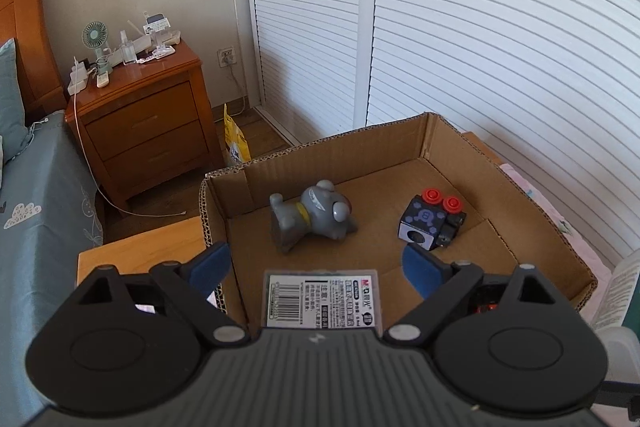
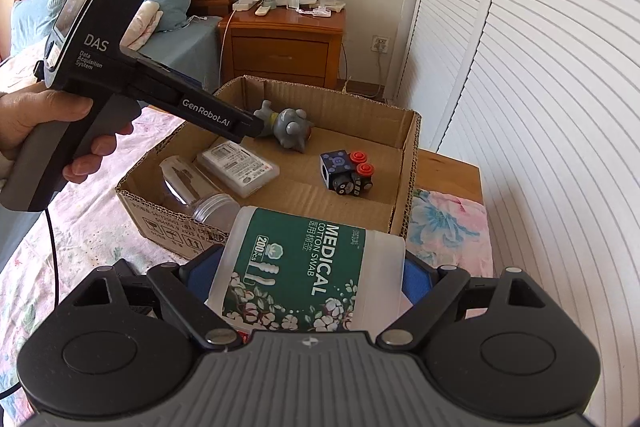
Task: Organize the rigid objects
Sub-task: 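Carry the M&G box and MEDICAL tub into the cardboard box, opening both grippers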
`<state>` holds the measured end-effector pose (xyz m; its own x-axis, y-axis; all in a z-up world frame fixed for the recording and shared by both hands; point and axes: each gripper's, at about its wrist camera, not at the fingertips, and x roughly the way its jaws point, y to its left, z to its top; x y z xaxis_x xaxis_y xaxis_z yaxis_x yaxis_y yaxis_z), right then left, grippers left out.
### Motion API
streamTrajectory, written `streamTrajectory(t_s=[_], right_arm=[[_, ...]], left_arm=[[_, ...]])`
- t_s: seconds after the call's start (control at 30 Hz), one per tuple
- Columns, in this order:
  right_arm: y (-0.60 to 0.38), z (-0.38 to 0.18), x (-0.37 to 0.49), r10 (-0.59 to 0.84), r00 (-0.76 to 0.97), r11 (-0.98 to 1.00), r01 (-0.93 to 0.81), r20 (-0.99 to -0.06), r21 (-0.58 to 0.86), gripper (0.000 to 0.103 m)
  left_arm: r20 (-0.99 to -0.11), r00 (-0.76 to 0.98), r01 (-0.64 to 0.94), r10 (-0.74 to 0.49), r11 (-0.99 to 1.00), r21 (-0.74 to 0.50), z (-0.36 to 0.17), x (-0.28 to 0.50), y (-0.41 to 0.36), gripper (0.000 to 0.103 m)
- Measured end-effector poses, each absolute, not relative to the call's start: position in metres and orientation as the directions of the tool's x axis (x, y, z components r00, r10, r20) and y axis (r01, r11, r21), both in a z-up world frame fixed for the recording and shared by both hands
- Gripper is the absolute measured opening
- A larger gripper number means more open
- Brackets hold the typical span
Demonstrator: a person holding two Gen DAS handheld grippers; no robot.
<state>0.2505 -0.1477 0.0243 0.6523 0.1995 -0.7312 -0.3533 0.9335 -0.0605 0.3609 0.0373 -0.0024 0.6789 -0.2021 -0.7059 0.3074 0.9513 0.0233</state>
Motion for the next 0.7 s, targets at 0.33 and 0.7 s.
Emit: streamTrajectory(t_s=[0.33,0.7], right_arm=[[-0.142,0.028,0.274,0.184,0.653,0.943,-0.329,-0.734,-0.056,0.091],[-0.128,0.034,0.319,0.173,0.652,0.961,-0.276,-0.738,-0.019,0.091]], left_arm=[[-0.699,0.678,0.351,-0.230,0.936,0.033,0.009,0.305,0.062,0.101],[-0.700,0.655,0.402,-0.284,0.915,0.006,0.006,0.244,0.084,0.101]])
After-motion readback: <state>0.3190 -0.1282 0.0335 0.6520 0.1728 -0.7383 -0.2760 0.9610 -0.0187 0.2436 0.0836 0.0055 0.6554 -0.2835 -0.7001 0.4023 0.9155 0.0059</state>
